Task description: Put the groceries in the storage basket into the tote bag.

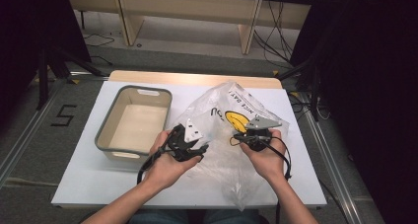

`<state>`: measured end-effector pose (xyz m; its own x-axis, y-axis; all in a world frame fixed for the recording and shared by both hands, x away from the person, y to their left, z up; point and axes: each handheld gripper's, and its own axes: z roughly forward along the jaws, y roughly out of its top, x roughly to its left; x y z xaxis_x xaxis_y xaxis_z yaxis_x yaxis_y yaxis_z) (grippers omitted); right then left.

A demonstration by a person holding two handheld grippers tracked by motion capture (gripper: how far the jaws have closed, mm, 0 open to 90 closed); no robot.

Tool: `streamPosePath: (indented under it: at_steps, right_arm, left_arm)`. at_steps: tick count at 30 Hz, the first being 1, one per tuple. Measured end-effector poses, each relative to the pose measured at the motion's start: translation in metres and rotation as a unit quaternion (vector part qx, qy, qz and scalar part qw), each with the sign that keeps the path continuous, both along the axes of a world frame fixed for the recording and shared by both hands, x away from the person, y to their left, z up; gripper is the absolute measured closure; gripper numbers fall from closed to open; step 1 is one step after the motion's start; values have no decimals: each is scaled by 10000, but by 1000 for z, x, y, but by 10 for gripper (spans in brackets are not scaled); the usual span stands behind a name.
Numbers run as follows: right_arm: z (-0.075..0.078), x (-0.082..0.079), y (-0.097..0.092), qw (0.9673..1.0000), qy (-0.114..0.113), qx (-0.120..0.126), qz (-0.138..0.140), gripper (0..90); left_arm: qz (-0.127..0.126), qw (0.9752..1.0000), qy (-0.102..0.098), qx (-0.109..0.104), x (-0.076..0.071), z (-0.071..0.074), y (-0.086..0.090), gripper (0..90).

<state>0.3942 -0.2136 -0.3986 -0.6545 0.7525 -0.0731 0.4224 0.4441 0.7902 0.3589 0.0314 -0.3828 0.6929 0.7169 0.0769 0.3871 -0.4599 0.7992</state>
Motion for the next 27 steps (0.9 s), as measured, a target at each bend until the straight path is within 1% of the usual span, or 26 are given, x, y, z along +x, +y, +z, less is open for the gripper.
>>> streamPosePath:
  at_steps: [1,3,4,6,7,9,10,12,14,15,17,18,19,20,23,25,27]
  right_arm:
    - [-3,0,0,9999,116,-48,48,900]
    - [-8,-1,1,9995,260,-164,107,900]
    - [-11,-1,1,9988,413,-222,164,900]
    - [-17,-1,1,9978,530,-329,208,900]
    - [-20,-1,2,9971,631,-365,217,898]
    - [-27,-1,2,9951,800,-496,312,889]
    - [-30,-2,3,9944,844,-543,335,882]
    - [-36,-2,5,9922,1016,-613,389,856]
    - [-42,-2,6,9903,1135,-672,425,815]
    - [-46,-2,7,9885,1250,-716,450,791]
    - [-49,-2,8,9877,1276,-754,488,739]
    - [-50,-2,8,9871,1335,-734,492,697]
    - [-50,-3,8,9871,1371,-656,511,658]
    - [-48,-4,8,9879,1354,-552,512,621]
    - [-38,-8,4,9912,1206,-242,491,529]
    - [-29,-10,-3,9937,1057,-70,358,504]
    - [-22,-13,-11,9950,969,41,218,484]
  left_arm:
    - [34,10000,13,33,2,-1,2,526]
    - [120,9999,107,36,8,-4,5,494]
    - [154,9998,134,77,12,-7,6,491]
    - [200,9993,222,214,18,-13,8,483]
    - [215,9989,302,284,20,-17,8,477]
    - [215,9982,413,374,25,-24,8,480]
    - [204,9978,470,414,27,-28,8,486]
    - [212,9968,569,513,30,-34,7,498]
    - [202,9958,654,609,33,-39,6,515]
    - [204,9957,677,603,34,-41,6,520]
    - [201,9950,733,652,35,-44,5,527]
    - [201,9946,763,671,36,-45,5,531]
    - [219,9945,779,659,36,-46,5,533]
    - [228,9946,789,639,36,-47,5,535]
    - [217,9941,817,680,37,-48,7,539]
    - [237,9940,831,666,36,-50,7,541]
    - [241,9938,859,667,36,-51,7,541]
